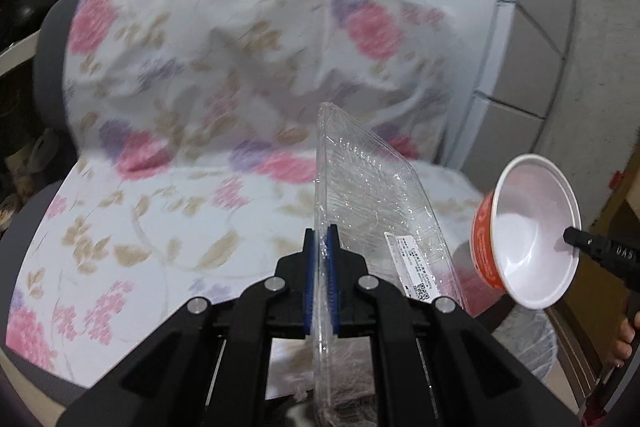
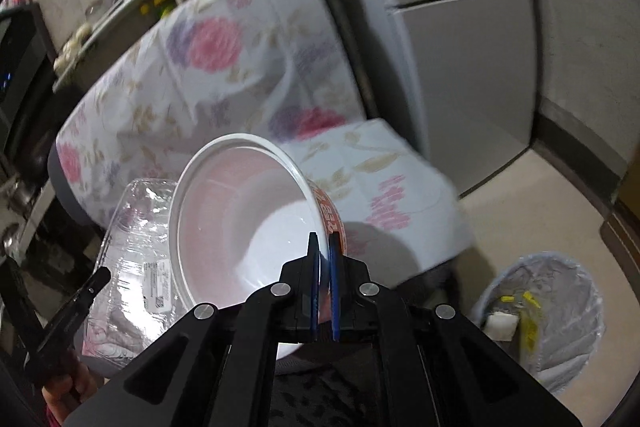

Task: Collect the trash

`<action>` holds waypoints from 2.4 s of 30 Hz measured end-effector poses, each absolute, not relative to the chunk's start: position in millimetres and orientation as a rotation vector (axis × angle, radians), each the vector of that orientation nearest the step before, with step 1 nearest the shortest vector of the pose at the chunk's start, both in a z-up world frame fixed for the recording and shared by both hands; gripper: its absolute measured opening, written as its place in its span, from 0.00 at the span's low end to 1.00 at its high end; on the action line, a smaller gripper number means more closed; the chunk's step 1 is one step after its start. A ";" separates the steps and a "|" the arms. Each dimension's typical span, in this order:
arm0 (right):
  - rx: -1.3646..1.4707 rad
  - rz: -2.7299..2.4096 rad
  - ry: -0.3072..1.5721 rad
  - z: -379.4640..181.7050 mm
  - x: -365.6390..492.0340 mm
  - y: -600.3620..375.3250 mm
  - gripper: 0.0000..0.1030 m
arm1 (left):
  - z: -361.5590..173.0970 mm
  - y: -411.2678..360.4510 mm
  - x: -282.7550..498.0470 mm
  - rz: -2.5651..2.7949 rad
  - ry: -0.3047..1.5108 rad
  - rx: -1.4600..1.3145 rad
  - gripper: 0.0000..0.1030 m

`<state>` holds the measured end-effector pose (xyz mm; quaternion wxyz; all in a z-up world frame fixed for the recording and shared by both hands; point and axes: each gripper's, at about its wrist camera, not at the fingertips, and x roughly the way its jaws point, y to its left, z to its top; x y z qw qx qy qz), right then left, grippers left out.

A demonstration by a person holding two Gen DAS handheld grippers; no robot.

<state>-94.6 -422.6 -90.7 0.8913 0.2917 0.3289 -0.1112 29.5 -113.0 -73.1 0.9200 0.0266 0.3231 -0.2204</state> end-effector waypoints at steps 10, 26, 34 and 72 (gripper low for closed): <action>0.613 -0.563 0.659 -92.5 -205.7 -489.7 0.05 | -69.1 -225.2 -13.9 -0.750 0.597 0.069 0.04; 0.767 -0.787 0.823 -198.7 -270.9 -554.2 0.12 | -106.5 -333.3 -75.3 -0.984 0.644 0.254 0.04; 0.792 -0.789 0.809 -208.2 -283.2 -569.5 0.37 | -134.8 -381.5 -94.7 -1.102 0.698 0.316 0.04; 0.332 -0.475 0.785 -35.4 -231.0 -403.1 0.87 | -53.0 -253.6 -87.3 -0.807 0.750 0.358 0.93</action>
